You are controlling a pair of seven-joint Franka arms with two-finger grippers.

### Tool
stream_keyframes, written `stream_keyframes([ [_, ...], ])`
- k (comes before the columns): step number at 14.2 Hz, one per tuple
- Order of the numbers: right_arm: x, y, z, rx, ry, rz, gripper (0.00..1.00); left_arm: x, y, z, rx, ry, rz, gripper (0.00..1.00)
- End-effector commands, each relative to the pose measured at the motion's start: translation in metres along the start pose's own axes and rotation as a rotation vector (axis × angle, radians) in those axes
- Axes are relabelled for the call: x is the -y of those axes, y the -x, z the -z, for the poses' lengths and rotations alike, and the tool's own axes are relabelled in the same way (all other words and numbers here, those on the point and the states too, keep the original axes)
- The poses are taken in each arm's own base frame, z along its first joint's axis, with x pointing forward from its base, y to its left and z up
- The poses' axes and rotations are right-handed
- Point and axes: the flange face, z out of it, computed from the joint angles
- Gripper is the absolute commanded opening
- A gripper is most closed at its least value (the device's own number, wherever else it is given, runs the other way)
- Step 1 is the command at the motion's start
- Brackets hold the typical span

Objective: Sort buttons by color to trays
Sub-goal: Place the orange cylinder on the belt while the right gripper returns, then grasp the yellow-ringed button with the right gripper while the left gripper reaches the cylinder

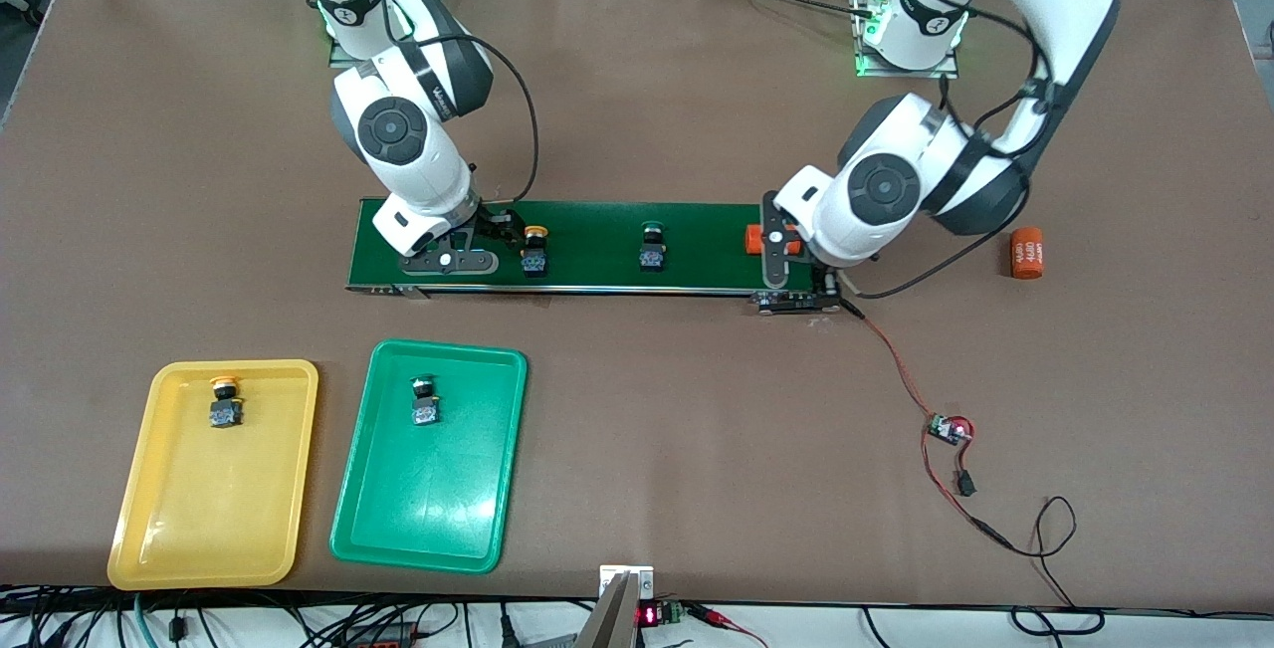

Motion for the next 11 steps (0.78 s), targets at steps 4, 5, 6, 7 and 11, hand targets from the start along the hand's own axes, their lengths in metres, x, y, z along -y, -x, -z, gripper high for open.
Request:
stream_keyframes([
  [4, 0.023, 0.006, -0.025, -0.02, -0.032, 0.039, 1.0, 0.04, 0.108, 0.008, 0.048, -0.024, 0.263, 1.0],
  [5, 0.023, 0.006, -0.026, -0.019, -0.031, 0.048, 1.0, 0.046, 0.126, 0.006, 0.054, -0.023, 0.293, 1.0],
  [6, 0.023, 0.006, -0.027, -0.021, -0.031, 0.059, 1.0, 0.052, 0.145, 0.002, 0.062, -0.017, 0.328, 1.0],
  [7, 0.022, 0.005, -0.027, -0.02, -0.03, 0.078, 1.0, 0.058, 0.167, -0.002, 0.072, -0.013, 0.368, 1.0],
  [11, 0.024, 0.001, -0.04, -0.037, -0.05, 0.086, 1.0, 0.071, 0.263, -0.02, 0.06, 0.033, 0.591, 1.0],
])
